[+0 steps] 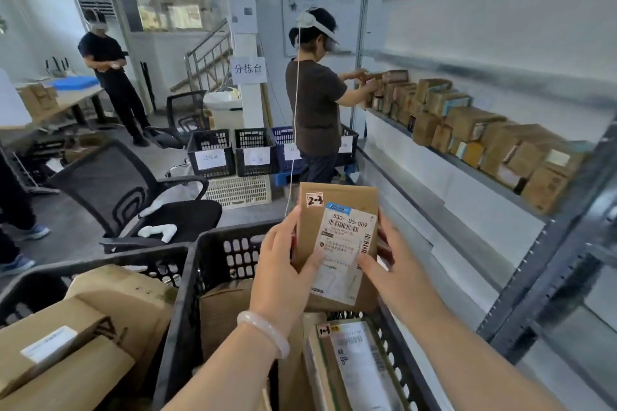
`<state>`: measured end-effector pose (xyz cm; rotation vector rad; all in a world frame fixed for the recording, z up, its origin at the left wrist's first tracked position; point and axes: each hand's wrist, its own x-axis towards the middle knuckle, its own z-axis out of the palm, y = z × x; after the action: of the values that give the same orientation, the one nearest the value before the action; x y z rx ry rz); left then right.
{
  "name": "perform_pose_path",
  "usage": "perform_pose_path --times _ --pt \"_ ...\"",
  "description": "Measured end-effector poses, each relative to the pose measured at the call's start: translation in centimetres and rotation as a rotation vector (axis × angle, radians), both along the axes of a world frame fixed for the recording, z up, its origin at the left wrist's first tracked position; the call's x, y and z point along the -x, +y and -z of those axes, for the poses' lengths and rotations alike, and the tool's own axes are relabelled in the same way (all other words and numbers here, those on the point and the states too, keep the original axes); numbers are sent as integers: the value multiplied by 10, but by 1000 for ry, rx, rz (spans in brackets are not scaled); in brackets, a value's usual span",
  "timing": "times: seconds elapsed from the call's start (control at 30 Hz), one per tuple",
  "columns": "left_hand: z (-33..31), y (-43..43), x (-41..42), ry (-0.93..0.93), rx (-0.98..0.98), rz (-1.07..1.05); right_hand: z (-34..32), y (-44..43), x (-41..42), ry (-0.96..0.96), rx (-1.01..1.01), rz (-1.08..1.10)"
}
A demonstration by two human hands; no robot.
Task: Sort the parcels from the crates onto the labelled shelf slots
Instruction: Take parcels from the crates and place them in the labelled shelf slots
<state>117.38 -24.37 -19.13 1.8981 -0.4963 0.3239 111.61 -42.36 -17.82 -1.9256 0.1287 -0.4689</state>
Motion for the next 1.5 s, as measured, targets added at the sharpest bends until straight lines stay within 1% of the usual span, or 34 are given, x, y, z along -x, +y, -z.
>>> perform_pose_path --times 0.07,0.17,0.3,0.37,0.47,0.57,0.67,0.73,0.8,0.87,0.97,1.13,1.23,1.37,1.5 --pt "1 -21 11 -49 -60 115 -5 -18 19 1 -17 96" --pt "0 -59 29 -31 -95 298 -10 -49 57 -28 -25 233" --pt "-3 -116 63 -51 -140 518 -11 -88 121 -80 36 416" --pt "-2 -140 84 -39 -130 616 -11 -102 151 -85 67 481" --pt "-2 -175 119 7 -53 733 -12 -124 198 -89 94 570" --pt "-5 -213 164 41 8 824 -16 -148 257 -66 165 656" --pt "-5 -253 219 33 38 899 -19 -174 326 -46 201 765" --pt "-5 -280 260 20 29 924 -18 -189 379 0 247 823" --pt "-5 -306 306 5 14 956 -17 -203 436 79 347 889" --pt "-3 -333 353 -14 4 1011 -15 -215 494 154 465 939" --pt "2 -373 427 -43 14 1108 -8 -229 578 269 555 999" --pt "10 -430 552 -28 23 1251 1 -246 705 342 552 1145" --pt "14 -453 614 -43 39 1338 5 -249 765 425 583 1206" --pt "19 -478 672 -79 30 1417 11 -252 826 527 580 1281" --pt "23 -504 705 -129 -14 1451 18 -264 862 596 547 1317"
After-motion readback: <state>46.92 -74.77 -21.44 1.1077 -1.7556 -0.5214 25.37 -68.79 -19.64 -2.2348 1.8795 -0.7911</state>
